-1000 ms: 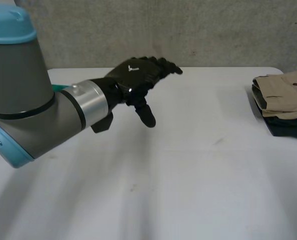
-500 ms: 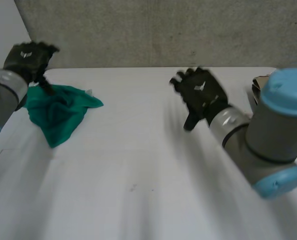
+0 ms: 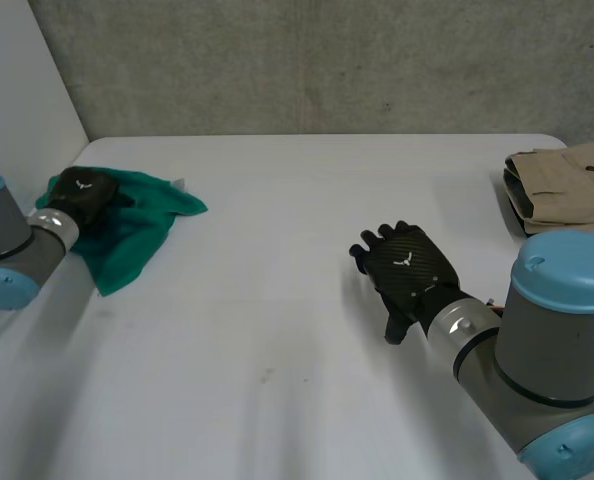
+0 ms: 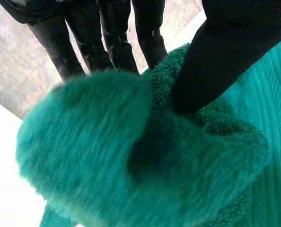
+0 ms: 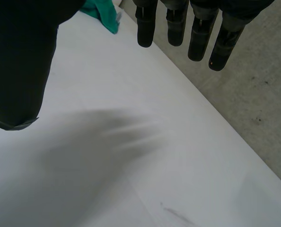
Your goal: Fold the laundry.
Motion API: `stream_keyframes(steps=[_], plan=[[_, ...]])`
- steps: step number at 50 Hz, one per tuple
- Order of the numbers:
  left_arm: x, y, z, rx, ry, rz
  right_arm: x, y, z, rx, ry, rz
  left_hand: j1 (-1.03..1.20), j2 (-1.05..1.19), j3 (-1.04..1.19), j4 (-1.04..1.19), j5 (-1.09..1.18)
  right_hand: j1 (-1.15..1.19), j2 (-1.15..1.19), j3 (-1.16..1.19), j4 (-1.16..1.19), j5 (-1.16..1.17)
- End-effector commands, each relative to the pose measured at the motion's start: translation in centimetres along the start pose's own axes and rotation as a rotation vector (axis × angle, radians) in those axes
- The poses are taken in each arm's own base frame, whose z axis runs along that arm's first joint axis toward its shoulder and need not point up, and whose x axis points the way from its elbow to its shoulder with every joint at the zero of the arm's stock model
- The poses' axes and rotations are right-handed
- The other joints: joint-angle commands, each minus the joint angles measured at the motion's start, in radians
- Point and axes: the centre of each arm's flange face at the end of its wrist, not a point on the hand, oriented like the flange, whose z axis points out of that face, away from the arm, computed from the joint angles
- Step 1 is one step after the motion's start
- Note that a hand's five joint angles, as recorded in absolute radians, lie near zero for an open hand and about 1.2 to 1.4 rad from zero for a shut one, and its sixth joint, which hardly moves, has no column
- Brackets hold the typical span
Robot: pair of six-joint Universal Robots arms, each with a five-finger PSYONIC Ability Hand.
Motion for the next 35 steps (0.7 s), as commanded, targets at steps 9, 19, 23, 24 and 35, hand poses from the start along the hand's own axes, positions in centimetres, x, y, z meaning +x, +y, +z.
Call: stream_keyframes(steps=[9,19,23,24,35], plan=[[7.4,-12.4,-7.8,0.131,0.16,-0.274,4.1,-0.7,0.3,0.021,0.12,0.014,0.243,0.217,0.23,0.215,0.274,-0.032,-0.045,-0.041,-0.061,-0.071],[19.2,-18.6,-19.4,0.111,0.638,-0.662,8.6,-1.2,0.9,0.036,0.256,0.036,0.243,0.217,0.23,0.215,0.274,-0.032,-0.045,-0.041,-0.061,-0.071],[20.8,-19.0,-20.0,0.093,0.682,-0.729,9.0,-1.0,0.9,0.027,0.272,0.039,-0.866,-0.893,-0.879,-0.894,-0.835,-0.032,-0.045,-0.041,-0.061,-0.071],[20.8,-19.1,-19.9,0.097,0.68,-0.731,8.9,-0.9,0.9,0.025,0.271,0.04,-0.978,-1.005,-0.992,-1.007,-0.948,-0.032,-0.045,-0.041,-0.061,-0.071],[14.5,-17.0,-14.9,0.108,0.437,-0.66,8.4,-0.9,0.6,-0.004,0.235,0.033,-0.948,-0.975,-0.962,-0.977,-0.918,-0.032,-0.045,-0.041,-0.061,-0.071]])
